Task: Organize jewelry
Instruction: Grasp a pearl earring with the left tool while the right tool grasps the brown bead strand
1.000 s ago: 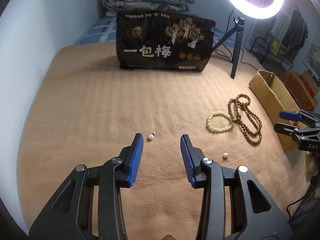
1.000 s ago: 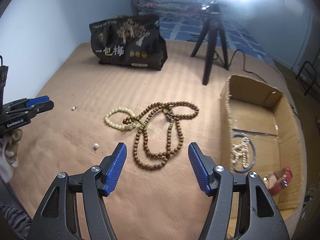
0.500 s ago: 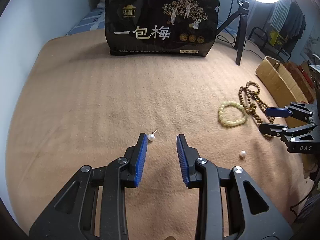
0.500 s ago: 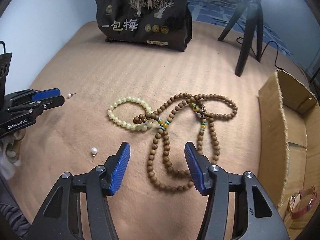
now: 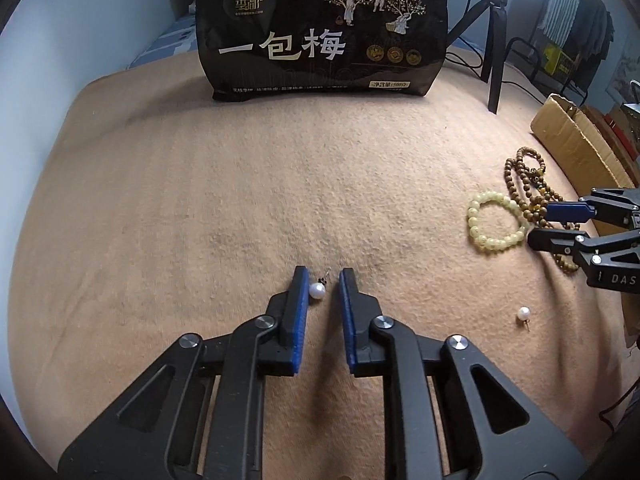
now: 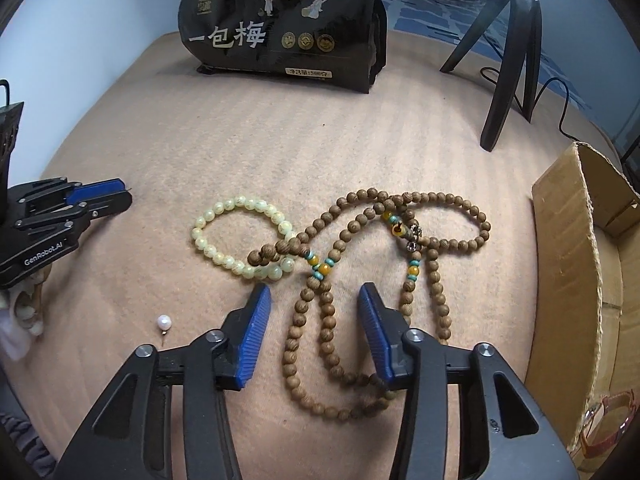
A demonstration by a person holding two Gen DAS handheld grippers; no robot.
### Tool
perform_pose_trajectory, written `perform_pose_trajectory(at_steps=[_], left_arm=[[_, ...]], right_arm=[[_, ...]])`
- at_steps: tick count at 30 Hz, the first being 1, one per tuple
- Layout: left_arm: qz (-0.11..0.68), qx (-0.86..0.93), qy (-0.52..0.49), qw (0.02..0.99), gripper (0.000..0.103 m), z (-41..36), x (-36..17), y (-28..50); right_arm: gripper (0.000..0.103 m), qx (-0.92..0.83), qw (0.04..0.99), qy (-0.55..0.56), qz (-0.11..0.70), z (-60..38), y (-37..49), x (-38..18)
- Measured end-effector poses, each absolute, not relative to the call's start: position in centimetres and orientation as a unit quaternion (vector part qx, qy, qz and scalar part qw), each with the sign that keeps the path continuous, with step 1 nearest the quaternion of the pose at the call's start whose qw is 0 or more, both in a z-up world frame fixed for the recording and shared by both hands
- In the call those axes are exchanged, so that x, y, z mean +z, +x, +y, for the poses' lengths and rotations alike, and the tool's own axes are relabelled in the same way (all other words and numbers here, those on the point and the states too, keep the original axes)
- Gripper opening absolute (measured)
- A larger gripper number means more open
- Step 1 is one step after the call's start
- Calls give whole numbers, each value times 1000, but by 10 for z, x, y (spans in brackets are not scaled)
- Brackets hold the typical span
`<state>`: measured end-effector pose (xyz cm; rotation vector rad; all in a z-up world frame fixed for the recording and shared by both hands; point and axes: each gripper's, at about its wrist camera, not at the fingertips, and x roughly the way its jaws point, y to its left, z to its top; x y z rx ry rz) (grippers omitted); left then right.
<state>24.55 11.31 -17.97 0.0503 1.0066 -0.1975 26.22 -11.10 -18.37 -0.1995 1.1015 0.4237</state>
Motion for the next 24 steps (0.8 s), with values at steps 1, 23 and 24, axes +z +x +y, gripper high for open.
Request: perform_pose_trajectory(at_steps=[1, 23, 24], left_arm=[[481, -94, 25, 871, 10, 113, -180, 246], [447, -86, 9, 890, 6, 117, -143, 225], [444, -87, 9, 892, 6, 116, -139, 224]], right_arm=[[35, 198, 826, -95, 520, -110, 266, -186], [5, 197, 847, -67, 490, -137, 244, -140], [5, 197, 848, -65, 487, -139, 243, -136]])
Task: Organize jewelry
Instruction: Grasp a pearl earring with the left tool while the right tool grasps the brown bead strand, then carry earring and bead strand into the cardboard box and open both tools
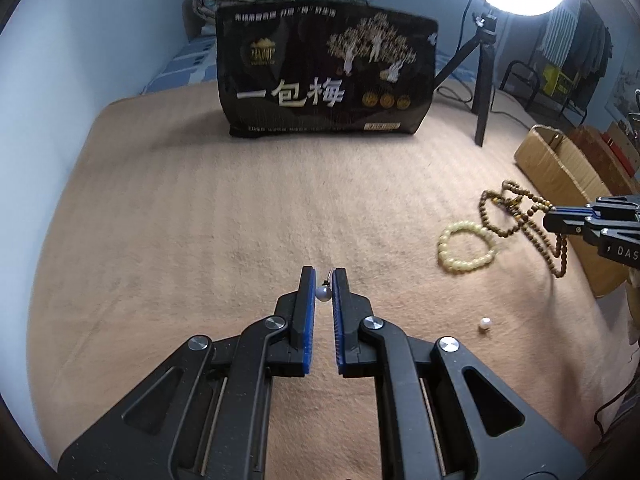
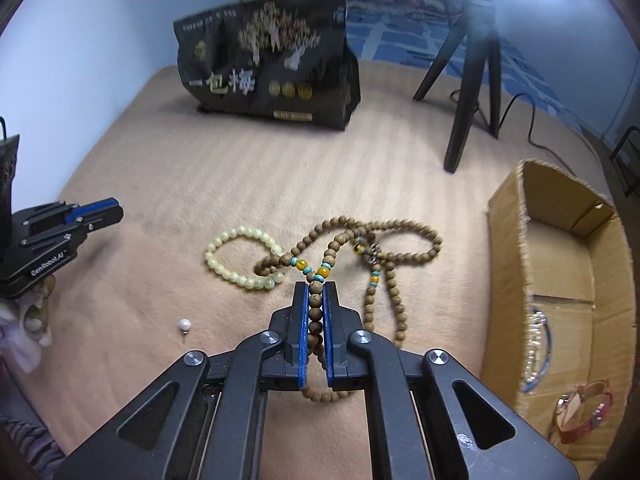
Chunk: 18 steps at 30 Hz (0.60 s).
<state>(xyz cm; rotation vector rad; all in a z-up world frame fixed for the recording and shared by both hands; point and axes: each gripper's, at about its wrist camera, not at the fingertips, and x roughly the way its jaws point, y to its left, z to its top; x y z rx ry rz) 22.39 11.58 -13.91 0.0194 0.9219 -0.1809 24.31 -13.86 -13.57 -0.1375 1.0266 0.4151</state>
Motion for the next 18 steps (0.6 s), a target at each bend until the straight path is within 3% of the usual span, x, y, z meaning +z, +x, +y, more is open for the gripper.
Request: perform_pose_trajectory(at_steps=[18], left_arm=[[387, -135, 15, 912, 6, 62, -57, 193]], right_arm=[[5, 188, 891, -41, 412, -180, 214, -38]])
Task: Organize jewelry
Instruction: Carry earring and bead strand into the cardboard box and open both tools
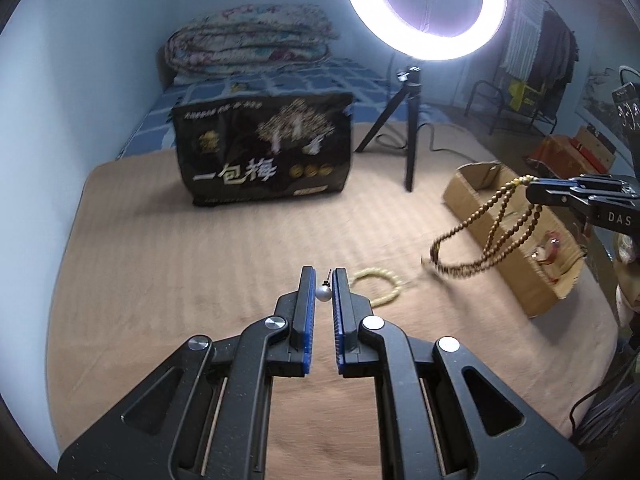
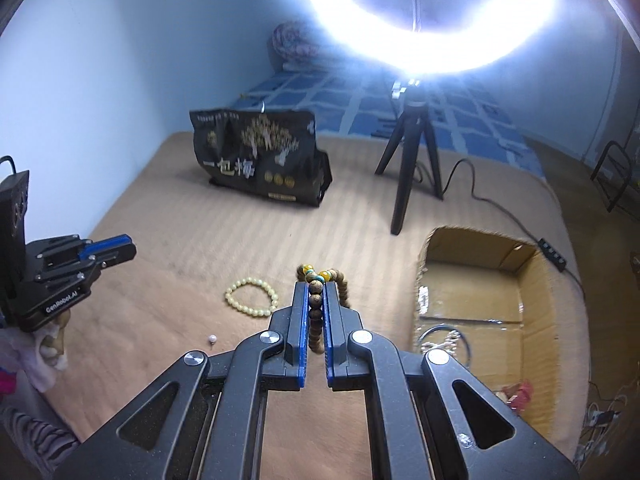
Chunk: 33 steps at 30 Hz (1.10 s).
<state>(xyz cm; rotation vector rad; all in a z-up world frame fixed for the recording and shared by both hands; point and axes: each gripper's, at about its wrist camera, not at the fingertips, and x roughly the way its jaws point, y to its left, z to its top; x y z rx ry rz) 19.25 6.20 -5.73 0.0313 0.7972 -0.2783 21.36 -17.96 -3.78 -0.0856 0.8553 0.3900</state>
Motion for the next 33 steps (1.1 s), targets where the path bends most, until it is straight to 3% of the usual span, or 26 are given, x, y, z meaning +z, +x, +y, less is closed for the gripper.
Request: perform_pose_trajectory(at_steps=[16, 33], left_arm=[[350, -219, 34, 910, 6, -36, -9, 174], [352, -287, 41, 890, 6, -147, -20, 184]], right_arm=[[5, 164, 922, -18, 351, -241, 194, 29], [5, 103, 932, -25, 346, -311, 219, 38]])
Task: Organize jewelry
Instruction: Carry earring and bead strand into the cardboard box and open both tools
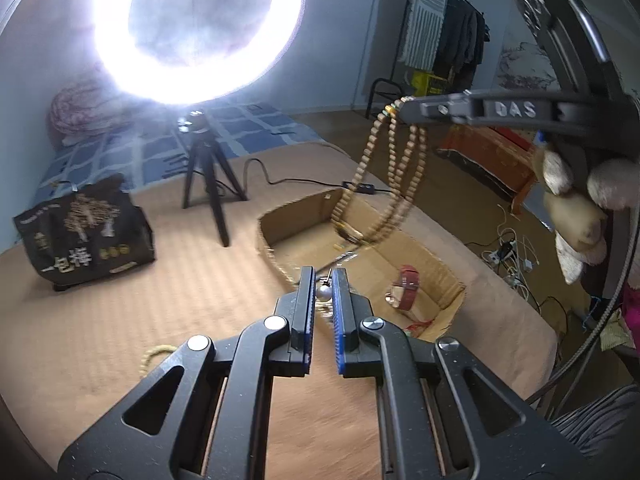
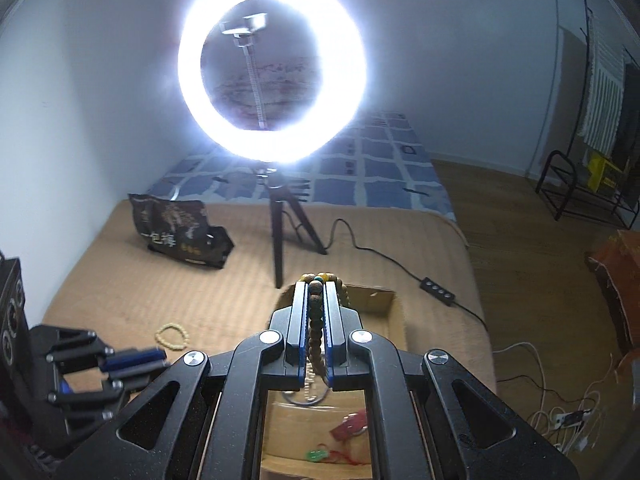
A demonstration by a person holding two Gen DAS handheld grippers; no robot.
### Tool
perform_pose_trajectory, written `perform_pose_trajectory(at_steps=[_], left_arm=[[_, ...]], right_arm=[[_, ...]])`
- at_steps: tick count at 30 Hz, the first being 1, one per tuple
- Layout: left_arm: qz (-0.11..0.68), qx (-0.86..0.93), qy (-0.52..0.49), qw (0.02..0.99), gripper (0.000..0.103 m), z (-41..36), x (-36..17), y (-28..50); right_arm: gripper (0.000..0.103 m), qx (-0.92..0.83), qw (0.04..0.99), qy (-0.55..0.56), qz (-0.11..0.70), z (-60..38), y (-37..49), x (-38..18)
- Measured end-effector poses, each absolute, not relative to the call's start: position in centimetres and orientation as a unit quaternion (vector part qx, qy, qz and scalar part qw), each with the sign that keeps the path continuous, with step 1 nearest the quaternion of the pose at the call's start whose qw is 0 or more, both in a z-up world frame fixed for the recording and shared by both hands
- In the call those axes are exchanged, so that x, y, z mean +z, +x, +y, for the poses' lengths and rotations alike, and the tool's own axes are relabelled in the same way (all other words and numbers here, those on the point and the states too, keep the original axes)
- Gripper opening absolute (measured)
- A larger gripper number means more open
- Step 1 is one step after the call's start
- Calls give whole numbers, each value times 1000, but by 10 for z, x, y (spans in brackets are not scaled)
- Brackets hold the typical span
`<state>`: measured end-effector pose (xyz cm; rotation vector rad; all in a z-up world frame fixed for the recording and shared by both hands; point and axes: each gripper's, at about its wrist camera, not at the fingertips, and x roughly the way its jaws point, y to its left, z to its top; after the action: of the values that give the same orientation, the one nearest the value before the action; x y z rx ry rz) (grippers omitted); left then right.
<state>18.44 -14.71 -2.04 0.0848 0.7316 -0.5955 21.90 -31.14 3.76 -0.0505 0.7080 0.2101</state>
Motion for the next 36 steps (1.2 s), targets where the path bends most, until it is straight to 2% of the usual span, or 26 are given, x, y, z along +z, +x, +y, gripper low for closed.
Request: perform_pose_trajectory(at_steps=[16, 30, 31, 33, 34, 35, 36], left_arm=[[398, -297, 16, 868, 6, -205, -65, 197], [408, -302, 25, 861, 7, -219, -75, 202], [412, -301, 28, 860, 10, -220, -76, 202], [413, -300, 29, 859, 27, -221, -76, 202], [411, -298, 29, 861, 41, -220, -76, 201], [409, -298, 29, 862, 45, -220, -76, 200], [407, -299, 28, 863, 45, -219, -75, 199]], right_arm=[[5, 74, 920, 14, 384, -353, 248, -5], [5, 77, 912, 29, 402, -362, 255, -22], [5, 78, 912, 30, 401, -362, 254, -22], [8, 79, 911, 29, 403, -361, 253, -23], [15, 79, 911, 29, 404, -361, 253, -23], [21, 81, 911, 32, 404, -361, 252, -22], [35, 80, 912, 35, 401, -362, 252, -22]])
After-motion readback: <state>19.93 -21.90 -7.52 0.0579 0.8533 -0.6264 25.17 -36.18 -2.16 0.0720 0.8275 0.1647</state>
